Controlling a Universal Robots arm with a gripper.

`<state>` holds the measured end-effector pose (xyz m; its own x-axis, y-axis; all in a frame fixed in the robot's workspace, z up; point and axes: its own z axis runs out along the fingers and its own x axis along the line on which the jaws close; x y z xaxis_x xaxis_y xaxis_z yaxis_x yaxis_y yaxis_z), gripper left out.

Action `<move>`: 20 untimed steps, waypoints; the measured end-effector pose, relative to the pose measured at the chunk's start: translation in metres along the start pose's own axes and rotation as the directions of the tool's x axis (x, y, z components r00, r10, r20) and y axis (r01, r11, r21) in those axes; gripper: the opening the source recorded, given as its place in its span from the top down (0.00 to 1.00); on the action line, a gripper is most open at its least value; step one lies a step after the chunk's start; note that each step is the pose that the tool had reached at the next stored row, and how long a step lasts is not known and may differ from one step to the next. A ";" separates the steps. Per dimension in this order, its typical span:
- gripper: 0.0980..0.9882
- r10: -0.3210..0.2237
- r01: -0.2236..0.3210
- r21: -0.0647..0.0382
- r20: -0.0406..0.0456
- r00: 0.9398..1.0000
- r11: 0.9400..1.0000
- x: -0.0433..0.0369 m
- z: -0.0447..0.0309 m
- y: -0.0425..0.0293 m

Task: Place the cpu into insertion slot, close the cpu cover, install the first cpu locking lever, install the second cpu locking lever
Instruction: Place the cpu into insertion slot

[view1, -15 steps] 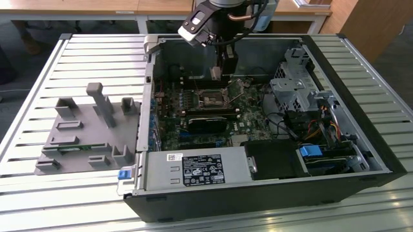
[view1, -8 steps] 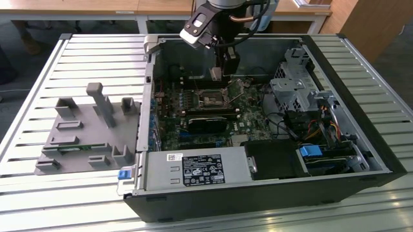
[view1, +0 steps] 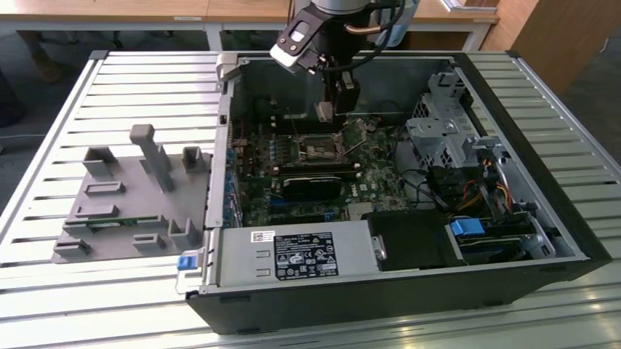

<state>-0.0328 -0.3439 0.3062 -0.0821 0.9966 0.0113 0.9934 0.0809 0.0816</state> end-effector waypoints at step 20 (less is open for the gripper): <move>0.50 0.066 -0.066 -0.001 0.005 0.998 0.998 0.0086 0.0311 -0.0041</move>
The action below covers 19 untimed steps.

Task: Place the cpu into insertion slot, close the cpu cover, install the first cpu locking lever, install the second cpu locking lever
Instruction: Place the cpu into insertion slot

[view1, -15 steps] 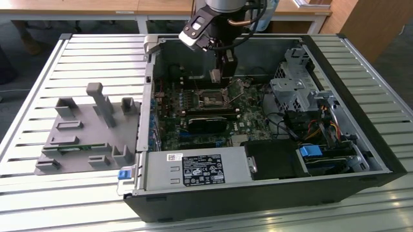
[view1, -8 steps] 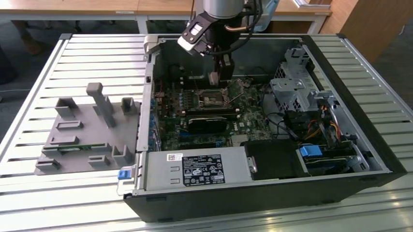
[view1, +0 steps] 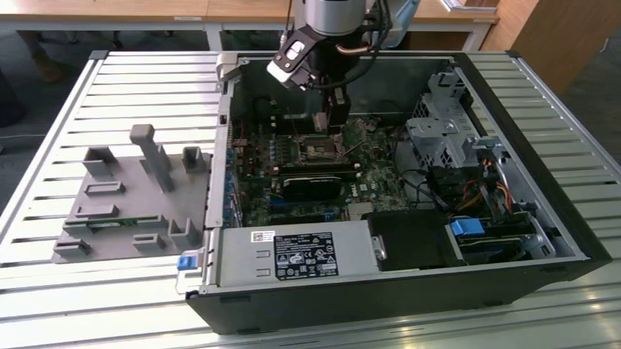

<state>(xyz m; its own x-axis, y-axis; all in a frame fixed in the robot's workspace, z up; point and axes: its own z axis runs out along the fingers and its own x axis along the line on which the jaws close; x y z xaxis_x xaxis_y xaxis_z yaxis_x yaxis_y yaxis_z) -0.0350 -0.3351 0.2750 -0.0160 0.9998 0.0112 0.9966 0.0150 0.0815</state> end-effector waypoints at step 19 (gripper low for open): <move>0.50 0.000 0.000 0.000 0.000 1.000 1.000 0.0017 0.0262 -0.0068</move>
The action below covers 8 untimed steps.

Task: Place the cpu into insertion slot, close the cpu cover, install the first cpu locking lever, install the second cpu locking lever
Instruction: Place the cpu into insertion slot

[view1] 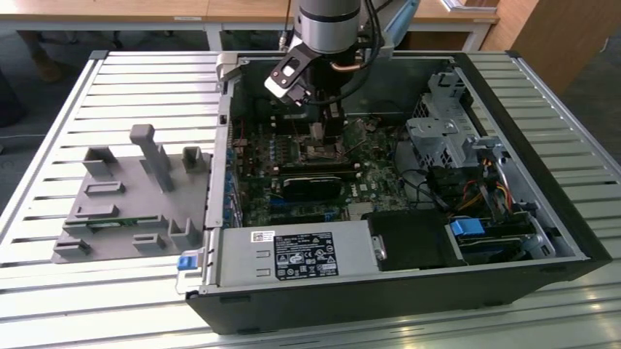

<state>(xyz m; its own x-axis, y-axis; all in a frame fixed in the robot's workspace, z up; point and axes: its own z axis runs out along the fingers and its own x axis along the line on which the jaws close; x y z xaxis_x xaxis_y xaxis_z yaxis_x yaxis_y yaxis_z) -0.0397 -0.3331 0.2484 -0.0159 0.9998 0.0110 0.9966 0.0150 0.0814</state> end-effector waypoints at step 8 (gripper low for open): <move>0.50 0.000 0.000 0.000 0.000 1.000 1.000 0.0004 0.0054 -0.0005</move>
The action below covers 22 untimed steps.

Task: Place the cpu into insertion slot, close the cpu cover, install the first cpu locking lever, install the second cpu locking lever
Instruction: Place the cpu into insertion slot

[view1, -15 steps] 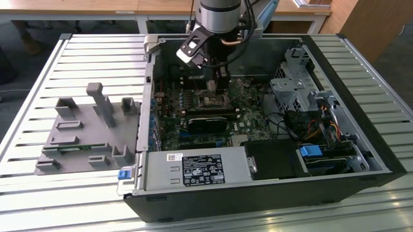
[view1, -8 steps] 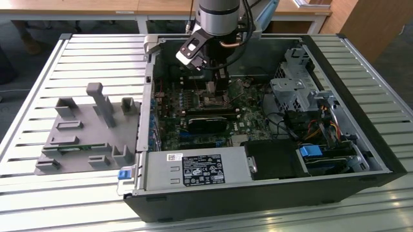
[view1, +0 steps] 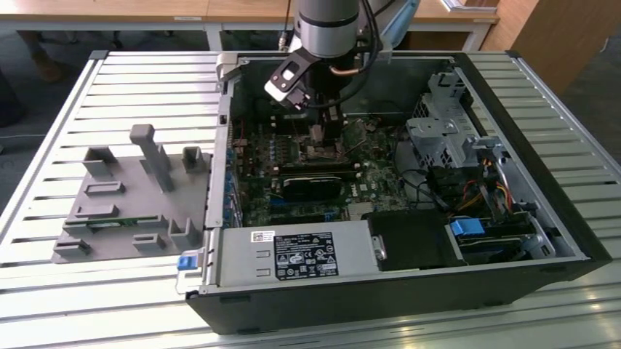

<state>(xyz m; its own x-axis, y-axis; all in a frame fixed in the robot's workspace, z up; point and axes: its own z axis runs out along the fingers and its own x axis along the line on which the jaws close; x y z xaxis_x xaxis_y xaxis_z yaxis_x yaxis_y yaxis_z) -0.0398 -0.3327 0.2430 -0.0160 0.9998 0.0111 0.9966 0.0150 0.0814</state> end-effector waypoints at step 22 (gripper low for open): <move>0.50 0.000 0.000 0.000 0.000 1.000 1.000 -0.0001 0.0054 -0.0004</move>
<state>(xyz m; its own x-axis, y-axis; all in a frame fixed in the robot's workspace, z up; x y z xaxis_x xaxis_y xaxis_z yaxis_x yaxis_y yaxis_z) -0.0398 -0.3327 0.2376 -0.0160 0.9998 0.0112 0.9966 0.0150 0.0815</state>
